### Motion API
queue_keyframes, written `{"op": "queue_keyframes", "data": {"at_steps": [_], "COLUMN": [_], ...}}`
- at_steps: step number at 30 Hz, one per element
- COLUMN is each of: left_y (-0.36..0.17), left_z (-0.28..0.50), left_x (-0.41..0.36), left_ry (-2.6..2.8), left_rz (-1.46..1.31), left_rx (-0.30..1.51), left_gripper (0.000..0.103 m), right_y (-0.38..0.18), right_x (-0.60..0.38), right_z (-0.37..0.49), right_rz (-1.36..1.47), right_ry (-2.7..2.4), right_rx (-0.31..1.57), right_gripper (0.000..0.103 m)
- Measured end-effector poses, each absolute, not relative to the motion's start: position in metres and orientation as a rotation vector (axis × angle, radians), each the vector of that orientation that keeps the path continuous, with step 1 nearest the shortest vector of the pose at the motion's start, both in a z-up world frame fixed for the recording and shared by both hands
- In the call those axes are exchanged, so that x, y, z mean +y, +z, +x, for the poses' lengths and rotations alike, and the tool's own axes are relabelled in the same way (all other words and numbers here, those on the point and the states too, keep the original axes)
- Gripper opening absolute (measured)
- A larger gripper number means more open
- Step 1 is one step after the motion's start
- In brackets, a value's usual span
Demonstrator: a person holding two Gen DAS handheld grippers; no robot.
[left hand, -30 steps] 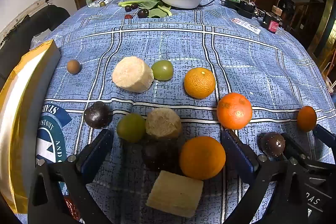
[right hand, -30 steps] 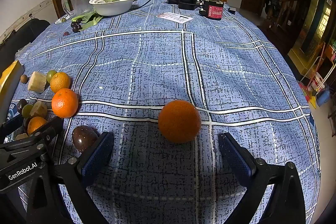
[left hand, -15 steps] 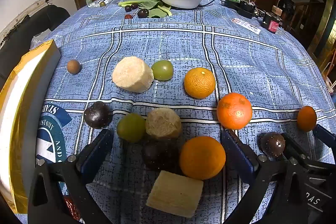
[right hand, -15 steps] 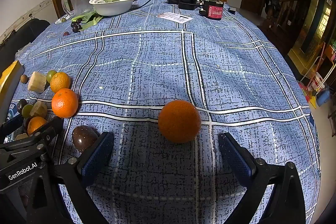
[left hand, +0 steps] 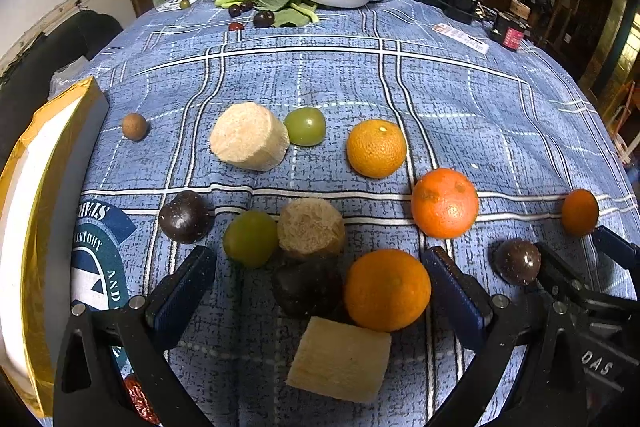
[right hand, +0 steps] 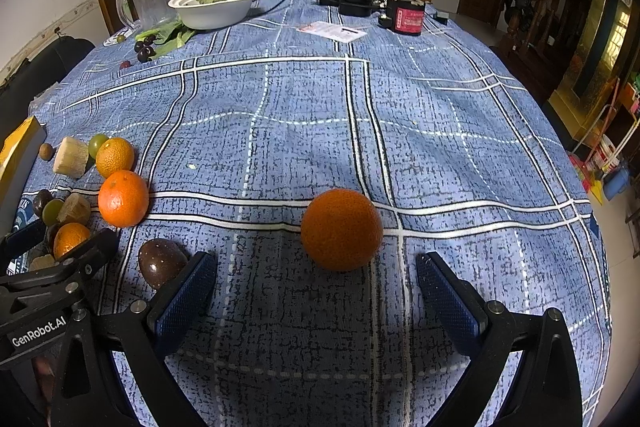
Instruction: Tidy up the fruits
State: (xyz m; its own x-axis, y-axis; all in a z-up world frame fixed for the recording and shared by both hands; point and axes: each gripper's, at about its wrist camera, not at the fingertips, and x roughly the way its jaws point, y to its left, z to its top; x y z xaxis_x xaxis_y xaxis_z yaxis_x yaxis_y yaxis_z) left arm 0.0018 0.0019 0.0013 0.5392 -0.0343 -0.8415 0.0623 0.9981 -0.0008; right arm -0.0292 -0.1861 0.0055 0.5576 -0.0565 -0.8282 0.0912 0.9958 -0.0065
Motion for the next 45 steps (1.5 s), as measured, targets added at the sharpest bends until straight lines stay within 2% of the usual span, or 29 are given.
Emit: {"op": "queue_keyframes", "data": {"at_steps": [5,14,22,28,32,34,39,45], "left_y": [0.01,0.072,0.092,0.093,0.089,0.086,0.075,0.064], "left_z": [-0.02,-0.079,-0.106,-0.115,-0.116,-0.119,-0.124,-0.118], "left_x": [0.014,0.068,0.119,0.142,0.132,0.122,0.083,0.049], "left_ry": [-0.138,-0.118,-0.031,-0.038,-0.058,-0.081,-0.237,-0.293], "left_rz": [-0.034,-0.087,-0.089,-0.17,-0.149,-0.113,-0.027,0.066], "left_rx": [1.004,0.762,0.665,0.649,0.674,0.674,0.689,0.734], "left_gripper": [0.103,0.103,0.103,0.103,0.103,0.103,0.103,0.103], "right_y": [0.007,0.011,0.069,0.085,0.078,0.073,0.059,0.046], "right_x": [-0.186,-0.186,-0.186,-0.199,-0.209,-0.207,-0.196,-0.203], "right_z": [-0.029,-0.04,-0.117,-0.153,-0.157,-0.154,-0.136,-0.097], "right_rz": [0.04,0.048,0.04,-0.021,-0.007,-0.017,-0.028,0.034], "right_ry": [-0.096,-0.086,-0.083,-0.133,-0.123,-0.102,-0.042,-0.041], "right_rx": [0.996,0.978,0.675,0.612,0.662,0.688,0.736,0.784], "right_gripper": [0.102,0.1,0.1,0.1,0.099,0.09,0.081,0.08]}}
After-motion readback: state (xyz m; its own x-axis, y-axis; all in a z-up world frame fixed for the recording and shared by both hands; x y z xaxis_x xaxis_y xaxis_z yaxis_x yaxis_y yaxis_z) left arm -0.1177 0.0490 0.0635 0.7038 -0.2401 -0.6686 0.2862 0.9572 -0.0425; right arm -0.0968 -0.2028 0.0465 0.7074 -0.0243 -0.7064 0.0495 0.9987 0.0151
